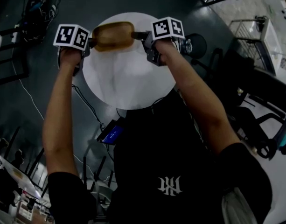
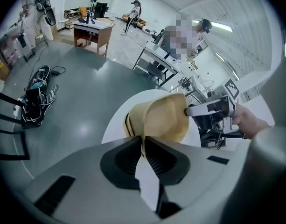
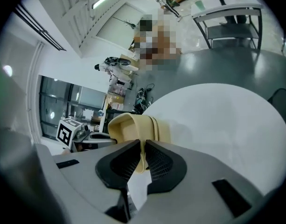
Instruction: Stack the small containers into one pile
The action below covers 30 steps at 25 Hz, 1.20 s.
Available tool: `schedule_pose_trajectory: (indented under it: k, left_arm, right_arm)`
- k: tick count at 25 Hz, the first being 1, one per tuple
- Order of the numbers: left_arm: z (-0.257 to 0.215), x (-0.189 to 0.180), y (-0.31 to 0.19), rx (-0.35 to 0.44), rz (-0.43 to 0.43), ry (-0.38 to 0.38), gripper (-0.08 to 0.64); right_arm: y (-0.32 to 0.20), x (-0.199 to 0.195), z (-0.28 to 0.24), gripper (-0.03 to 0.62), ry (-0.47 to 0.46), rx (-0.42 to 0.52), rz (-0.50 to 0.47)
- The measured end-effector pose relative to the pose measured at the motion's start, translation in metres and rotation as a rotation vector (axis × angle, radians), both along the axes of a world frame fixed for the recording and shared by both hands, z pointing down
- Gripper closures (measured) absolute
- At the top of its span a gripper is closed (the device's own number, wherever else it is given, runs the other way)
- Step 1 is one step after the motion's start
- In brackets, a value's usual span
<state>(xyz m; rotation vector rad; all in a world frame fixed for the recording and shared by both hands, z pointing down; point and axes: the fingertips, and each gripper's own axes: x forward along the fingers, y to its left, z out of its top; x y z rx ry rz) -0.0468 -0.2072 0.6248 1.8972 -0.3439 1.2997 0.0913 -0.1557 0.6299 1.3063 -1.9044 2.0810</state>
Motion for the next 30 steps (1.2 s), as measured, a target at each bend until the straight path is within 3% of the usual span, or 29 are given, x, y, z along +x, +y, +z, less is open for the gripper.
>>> schedule_pose_trajectory:
  k: [9,14,19,30]
  left_arm:
    - [0.012,0.001,-0.001,-0.060,0.020,-0.093,0.529]
    - [0.014,0.000,0.001,-0.069,0.075,-0.158,0.518]
    - [0.012,-0.005,0.006,-0.089,0.099,-0.146,0.508]
    - [-0.002,-0.012,0.012,-0.233,0.052,-0.160,0.522]
  right_arm:
    - [-0.002,0.003,0.013,0.535,-0.043,-0.098,0.032]
    - [-0.007,0.003,0.010,0.535,0.061,-0.053,-0.037]
    - [-0.008,0.002,0.005,0.535,0.150,-0.017,-0.119]
    - [-0.011,-0.003,-0.004,0.540,-0.016,-0.116,-0.070]
